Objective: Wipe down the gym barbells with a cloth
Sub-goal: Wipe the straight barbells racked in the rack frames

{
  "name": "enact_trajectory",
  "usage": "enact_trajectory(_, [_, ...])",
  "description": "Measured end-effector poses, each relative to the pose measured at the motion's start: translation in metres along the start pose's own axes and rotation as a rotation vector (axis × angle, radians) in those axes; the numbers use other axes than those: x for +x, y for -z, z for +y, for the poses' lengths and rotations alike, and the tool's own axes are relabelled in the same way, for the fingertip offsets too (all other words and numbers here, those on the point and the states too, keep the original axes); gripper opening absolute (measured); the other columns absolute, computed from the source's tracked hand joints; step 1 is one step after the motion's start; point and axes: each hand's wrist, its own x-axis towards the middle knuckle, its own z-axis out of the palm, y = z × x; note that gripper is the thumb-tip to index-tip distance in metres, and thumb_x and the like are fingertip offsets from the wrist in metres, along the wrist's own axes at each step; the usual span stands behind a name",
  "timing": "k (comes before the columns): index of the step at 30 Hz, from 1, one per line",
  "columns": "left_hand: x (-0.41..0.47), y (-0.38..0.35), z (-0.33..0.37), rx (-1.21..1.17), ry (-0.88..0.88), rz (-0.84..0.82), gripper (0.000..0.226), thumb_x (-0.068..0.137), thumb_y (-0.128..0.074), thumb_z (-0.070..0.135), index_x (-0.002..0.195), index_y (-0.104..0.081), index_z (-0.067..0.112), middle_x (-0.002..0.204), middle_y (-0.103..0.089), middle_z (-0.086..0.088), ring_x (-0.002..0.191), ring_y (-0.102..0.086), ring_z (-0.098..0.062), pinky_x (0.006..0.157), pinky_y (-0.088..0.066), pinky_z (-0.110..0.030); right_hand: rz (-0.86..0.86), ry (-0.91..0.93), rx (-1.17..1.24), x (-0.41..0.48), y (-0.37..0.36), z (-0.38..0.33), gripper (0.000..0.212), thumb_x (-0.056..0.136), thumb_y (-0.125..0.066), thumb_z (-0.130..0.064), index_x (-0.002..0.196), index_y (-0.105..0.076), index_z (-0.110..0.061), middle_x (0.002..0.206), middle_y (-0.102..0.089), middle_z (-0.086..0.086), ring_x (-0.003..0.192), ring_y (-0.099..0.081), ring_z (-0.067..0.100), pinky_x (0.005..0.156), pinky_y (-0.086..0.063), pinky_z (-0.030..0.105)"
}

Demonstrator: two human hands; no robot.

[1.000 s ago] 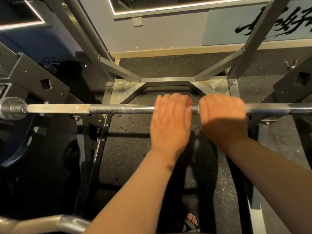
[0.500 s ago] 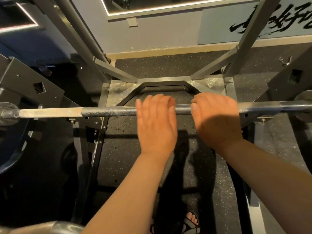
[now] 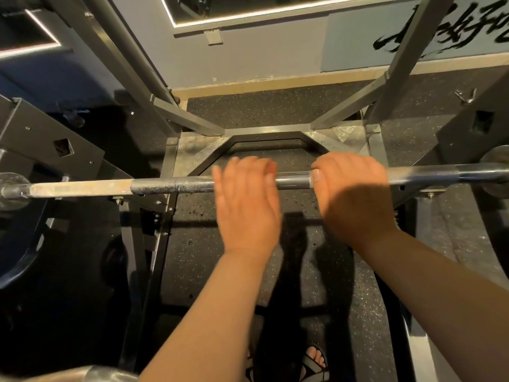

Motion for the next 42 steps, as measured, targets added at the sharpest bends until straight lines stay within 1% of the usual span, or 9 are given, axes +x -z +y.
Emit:
enact_trajectory(4, [0.005, -0.008, 0.009, -0.109, 0.243, 0.147, 0.032, 0.107, -0.032, 0.023, 0.116, -0.061, 0.010, 0.118, -0.059, -0.004, 0.130, -0.049, -0.033, 0.127, -0.004, -0.048, -0.027, -0.067, -0.040, -0.004, 0.001, -0.002, 0.040, 0.109, -0.034, -0.033, 0.104, -0.068, -0.013, 0.108, -0.068, 0.007, 0.097, -0.060, 0.026, 0.083, -0.041, 0.039])
enact_trajectory(8, [-0.002, -0.024, 0.046, -0.130, 0.116, 0.110, 0.035, 0.104, -0.036, 0.023, 0.120, -0.063, 0.009, 0.126, -0.061, -0.007, 0.139, -0.042, -0.032, 0.128, -0.001, -0.046, -0.040, -0.102, -0.046, -0.010, -0.003, -0.002, 0.038, 0.108, -0.035, -0.030, 0.122, -0.065, -0.011, 0.129, -0.064, 0.011, 0.119, -0.058, 0.033, 0.099, -0.039, 0.048])
enact_trajectory(13, [-0.002, -0.008, 0.014, -0.062, -0.131, -0.030, 0.036, 0.108, -0.036, 0.030, 0.131, -0.059, 0.017, 0.135, -0.058, -0.001, 0.139, -0.043, -0.027, 0.128, -0.005, -0.043, -0.041, -0.106, -0.075, -0.010, -0.005, -0.003, 0.037, 0.108, -0.036, -0.029, 0.128, -0.062, -0.010, 0.121, -0.066, 0.013, 0.107, -0.058, 0.030, 0.093, -0.037, 0.045])
enact_trajectory(17, [0.004, 0.002, -0.012, -0.105, 0.097, 0.067, 0.036, 0.108, -0.032, 0.028, 0.121, -0.062, 0.013, 0.122, -0.060, -0.002, 0.130, -0.050, -0.029, 0.127, -0.009, -0.049, -0.015, -0.159, -0.002, -0.009, -0.008, -0.009, 0.043, 0.109, -0.025, -0.029, 0.112, -0.063, -0.010, 0.100, -0.063, 0.014, 0.088, -0.051, 0.028, 0.086, -0.037, 0.046])
enact_trajectory(20, [0.008, -0.004, 0.019, -0.084, 0.239, 0.063, 0.036, 0.105, -0.029, 0.023, 0.118, -0.061, 0.013, 0.123, -0.060, -0.004, 0.134, -0.045, -0.028, 0.128, 0.000, -0.046, -0.028, -0.176, -0.002, -0.009, -0.009, -0.011, 0.038, 0.109, -0.028, -0.030, 0.110, -0.061, -0.011, 0.101, -0.061, 0.016, 0.092, -0.052, 0.029, 0.088, -0.034, 0.045])
enact_trajectory(26, [0.004, -0.005, 0.018, -0.083, -0.150, -0.026, 0.022, 0.100, -0.055, 0.020, 0.121, -0.061, 0.019, 0.123, -0.062, 0.001, 0.126, -0.050, -0.023, 0.124, -0.012, -0.042, -0.112, -0.159, -0.020, -0.012, -0.012, -0.004, 0.037, 0.107, -0.036, -0.034, 0.119, -0.060, -0.009, 0.113, -0.059, 0.018, 0.106, -0.053, 0.036, 0.091, -0.032, 0.045])
enact_trajectory(35, [0.007, 0.010, -0.015, -0.104, 0.240, 0.093, 0.033, 0.106, -0.032, 0.023, 0.120, -0.060, 0.012, 0.126, -0.060, -0.004, 0.139, -0.042, -0.029, 0.128, 0.000, -0.047, -0.027, -0.236, 0.092, -0.012, -0.011, -0.013, 0.050, 0.106, -0.021, -0.035, 0.119, -0.061, -0.009, 0.109, -0.055, 0.017, 0.105, -0.049, 0.036, 0.098, -0.033, 0.049])
enact_trajectory(39, [0.000, 0.000, -0.004, -0.100, -0.028, 0.009, 0.026, 0.105, -0.043, 0.017, 0.124, -0.060, 0.015, 0.131, -0.061, -0.005, 0.143, -0.039, -0.031, 0.126, 0.008, -0.039, 0.032, -0.263, 0.100, -0.010, -0.009, -0.024, 0.038, 0.104, -0.026, -0.029, 0.112, -0.060, -0.012, 0.107, -0.055, 0.014, 0.105, -0.048, 0.036, 0.101, -0.031, 0.050])
enact_trajectory(42, [0.003, 0.012, -0.040, -0.028, -0.034, 0.020, 0.029, 0.109, -0.036, 0.030, 0.129, -0.056, 0.024, 0.136, -0.057, 0.004, 0.146, -0.036, -0.024, 0.127, 0.005, -0.040, 0.051, -0.297, 0.095, -0.009, -0.012, -0.026, 0.039, 0.104, -0.025, -0.030, 0.109, -0.059, -0.013, 0.108, -0.055, 0.013, 0.106, -0.049, 0.037, 0.104, -0.031, 0.051])
